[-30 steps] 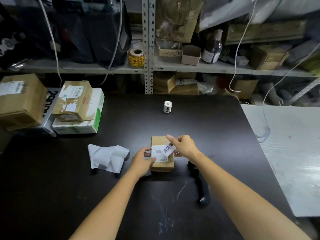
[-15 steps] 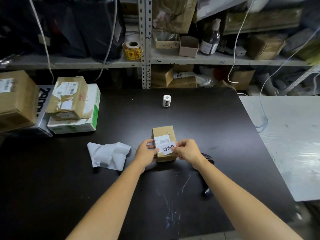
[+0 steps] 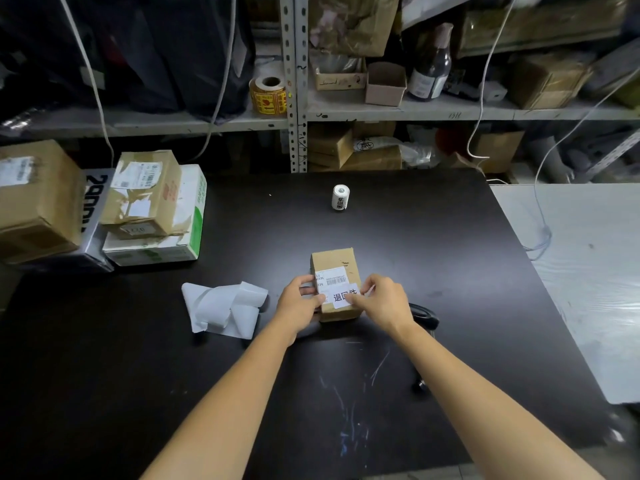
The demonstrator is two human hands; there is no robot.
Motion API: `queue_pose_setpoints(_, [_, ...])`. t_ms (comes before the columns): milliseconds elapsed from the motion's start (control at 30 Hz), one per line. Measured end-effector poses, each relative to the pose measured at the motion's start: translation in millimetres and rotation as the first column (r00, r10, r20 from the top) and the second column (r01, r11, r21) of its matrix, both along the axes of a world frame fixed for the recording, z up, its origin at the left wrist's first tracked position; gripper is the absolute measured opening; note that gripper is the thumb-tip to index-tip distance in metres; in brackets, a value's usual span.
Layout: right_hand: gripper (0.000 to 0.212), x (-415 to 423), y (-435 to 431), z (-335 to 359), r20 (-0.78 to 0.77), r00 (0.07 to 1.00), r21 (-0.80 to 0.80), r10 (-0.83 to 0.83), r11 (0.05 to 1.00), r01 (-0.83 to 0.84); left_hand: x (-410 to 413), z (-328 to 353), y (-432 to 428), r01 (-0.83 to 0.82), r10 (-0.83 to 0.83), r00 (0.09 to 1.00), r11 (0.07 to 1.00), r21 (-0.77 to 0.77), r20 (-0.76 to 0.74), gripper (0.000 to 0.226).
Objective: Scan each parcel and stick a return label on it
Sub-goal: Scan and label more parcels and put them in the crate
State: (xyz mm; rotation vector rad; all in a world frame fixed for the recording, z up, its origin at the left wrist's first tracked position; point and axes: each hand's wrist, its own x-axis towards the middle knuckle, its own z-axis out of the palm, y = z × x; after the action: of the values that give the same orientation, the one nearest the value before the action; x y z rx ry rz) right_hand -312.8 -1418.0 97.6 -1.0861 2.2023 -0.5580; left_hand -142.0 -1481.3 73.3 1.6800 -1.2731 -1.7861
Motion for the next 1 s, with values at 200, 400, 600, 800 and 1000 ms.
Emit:
queue_pose_setpoints(200, [0.028, -15, -2, -7, 0.381, 0.910, -0.027, -0.164, 0.982, 0.188, 2, 3, 0, 0.026, -0.026, 0.999, 1.000, 0.007, -0.027, 0.059])
queue_pose_setpoints(400, [0.012, -9, -6, 8, 0.574, 0.812, -0.058, -0.104, 0.984, 0.167, 4, 21, 16, -0.036, 0.038, 0.995, 0.999, 0.022, -0.089, 0.057])
queue_pose_setpoints(600, [0.024, 8, -19, 55, 0.605, 0.784, -0.159, 0.138, 0.986, -0.052, 32, 72, 39, -0.237, 0.227, 0.969, 0.966, -0.104, -0.096, 0.056])
queue_pose_setpoints(800, [0.024, 96, -18, 112, 0.547, 0.711, -0.268, 0.441, 0.898, -0.350, 115, 131, 99, -0.518, 0.497, 0.853, 0.842, -0.149, -0.159, 0.061])
queue_pose_setpoints(1000, [0.033, 255, 36, 153, 0.506, 0.520, -0.353, 0.689, 0.715, -0.604, 254, 169, 201, -0.738, 0.718, 0.674, 0.640, -0.216, -0.174, 0.067])
